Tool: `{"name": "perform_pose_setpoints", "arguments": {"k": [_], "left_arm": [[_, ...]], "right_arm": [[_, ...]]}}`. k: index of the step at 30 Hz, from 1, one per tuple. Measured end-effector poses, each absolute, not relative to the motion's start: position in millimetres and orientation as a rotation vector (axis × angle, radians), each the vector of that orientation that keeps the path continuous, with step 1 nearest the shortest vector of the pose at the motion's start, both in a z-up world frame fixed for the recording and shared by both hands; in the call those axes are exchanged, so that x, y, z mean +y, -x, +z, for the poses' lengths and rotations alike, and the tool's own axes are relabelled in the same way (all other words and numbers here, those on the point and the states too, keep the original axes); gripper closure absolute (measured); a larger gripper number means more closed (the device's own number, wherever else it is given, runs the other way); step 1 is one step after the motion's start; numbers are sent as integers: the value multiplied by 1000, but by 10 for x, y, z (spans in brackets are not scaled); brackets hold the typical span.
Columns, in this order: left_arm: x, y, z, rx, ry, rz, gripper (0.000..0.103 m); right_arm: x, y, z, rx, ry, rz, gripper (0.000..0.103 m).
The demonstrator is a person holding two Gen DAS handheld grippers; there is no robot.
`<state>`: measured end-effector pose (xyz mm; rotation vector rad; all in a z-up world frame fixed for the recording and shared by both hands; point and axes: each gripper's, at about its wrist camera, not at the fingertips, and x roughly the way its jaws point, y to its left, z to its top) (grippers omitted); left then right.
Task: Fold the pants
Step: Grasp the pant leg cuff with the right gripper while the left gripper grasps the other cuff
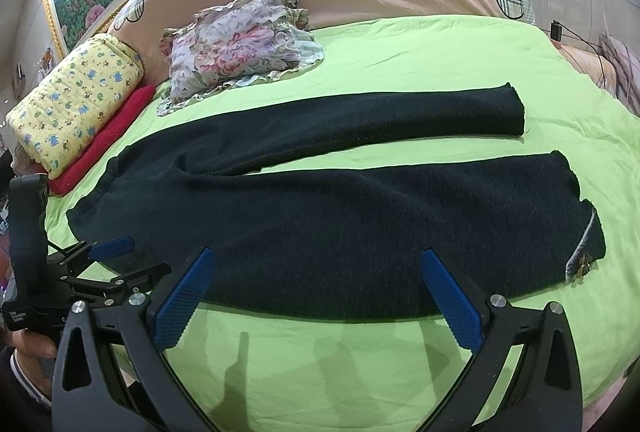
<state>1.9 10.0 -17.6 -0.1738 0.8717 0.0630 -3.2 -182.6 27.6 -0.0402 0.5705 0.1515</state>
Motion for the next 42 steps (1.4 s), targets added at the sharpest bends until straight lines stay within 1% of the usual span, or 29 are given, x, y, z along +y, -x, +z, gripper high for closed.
{"name": "perform_pose_setpoints", "arguments": {"k": [9,18,23,31,40,41,42], "left_arm": [[86,-79,-87,870,157,27,4],[155,-383,41,873,108,-37,4],[239,-719,161,884,47,-64,4],[349,-1304,292,901,-7,-114,4],[283,-1989,338,927,-85,-234,5],[267,-2060,330,933,-96,-249,5],[256,-2133,317,940,-108,-259,5]], "right_arm": [[-1907,-40,311,575,27,141,0],[-2228,-260,496,576,-37,122,0],[-2476,-475,700,579,-92,107,0],[-2799,-829,1021,578,-90,62,0],[-3221,-1364,1218,647,-123,44,0],[-3270,-1431,1227,659,-128,42,1],[-3322,-1493,1235,670,-134,44,4]]}}
